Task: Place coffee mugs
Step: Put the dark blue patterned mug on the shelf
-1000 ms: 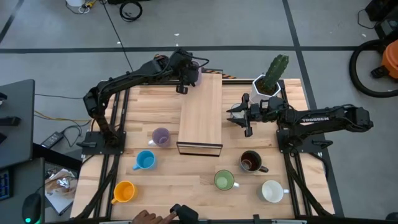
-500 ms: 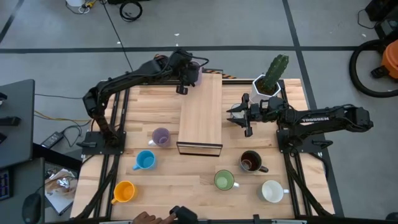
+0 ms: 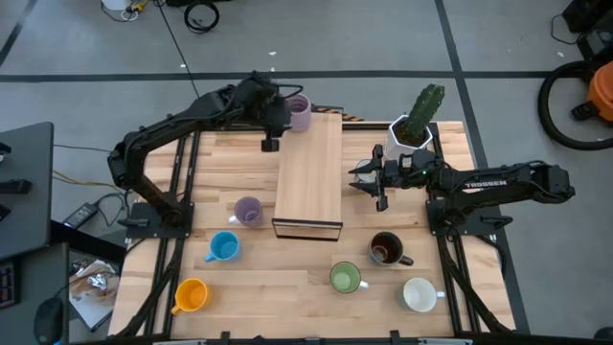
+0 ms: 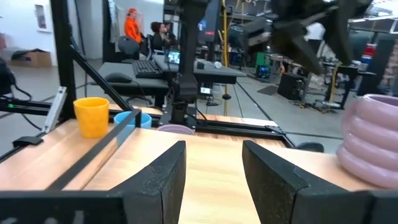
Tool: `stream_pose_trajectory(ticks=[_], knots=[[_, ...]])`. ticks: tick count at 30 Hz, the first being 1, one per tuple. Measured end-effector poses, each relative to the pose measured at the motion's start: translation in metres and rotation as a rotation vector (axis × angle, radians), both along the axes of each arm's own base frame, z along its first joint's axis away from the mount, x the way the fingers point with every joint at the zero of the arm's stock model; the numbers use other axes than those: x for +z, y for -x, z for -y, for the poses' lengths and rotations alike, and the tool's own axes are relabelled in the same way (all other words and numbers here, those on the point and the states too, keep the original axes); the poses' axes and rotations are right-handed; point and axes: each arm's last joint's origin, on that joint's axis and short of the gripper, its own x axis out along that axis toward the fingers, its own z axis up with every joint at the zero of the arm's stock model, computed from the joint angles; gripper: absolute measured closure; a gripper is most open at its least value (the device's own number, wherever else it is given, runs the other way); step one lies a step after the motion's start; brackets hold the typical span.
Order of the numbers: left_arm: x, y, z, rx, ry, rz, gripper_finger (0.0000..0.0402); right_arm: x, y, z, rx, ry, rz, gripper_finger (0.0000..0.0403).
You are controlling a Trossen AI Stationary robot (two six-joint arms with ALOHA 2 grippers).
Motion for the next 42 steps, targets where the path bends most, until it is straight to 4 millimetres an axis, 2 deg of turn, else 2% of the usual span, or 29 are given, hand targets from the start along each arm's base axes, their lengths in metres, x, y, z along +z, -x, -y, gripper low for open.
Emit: stream_pose_trajectory(ticks=[6, 12, 20, 23, 31, 35, 42], knots=[[-0.014, 0.026, 0.015, 0.043, 0.013, 0.111, 0.023, -0.001, 0.0, 0.0, -0.007, -0.002, -0.011, 0.0239], [-0.035, 0.044, 0.031, 0.068, 0.096, 0.225, 0.023, 0.007, -0.006, 0.005, -0.065, -0.028, -0.133, 0.0239], [-0.077, 0.061, 0.051, 0.071, 0.134, 0.335, 0.023, 0.006, -0.006, 0.01, -0.217, -0.109, -0.168, 0.0239], [-0.093, 0.07, 0.057, 0.082, 0.158, 0.369, 0.023, 0.006, -0.005, 0.014, -0.256, -0.161, -0.253, 0.0239], [-0.114, 0.088, 0.073, 0.074, 0.189, 0.447, 0.023, 0.025, -0.004, 0.018, -0.393, -0.23, -0.467, 0.0239], [-0.13, 0.096, 0.081, 0.058, 0.196, 0.476, 0.023, 0.028, 0.004, 0.017, -0.466, -0.297, -0.613, 0.0239], [-0.144, 0.109, 0.09, 0.048, 0.208, 0.565, 0.023, 0.026, 0.019, 0.011, -0.56, -0.379, -0.835, 0.0239]])
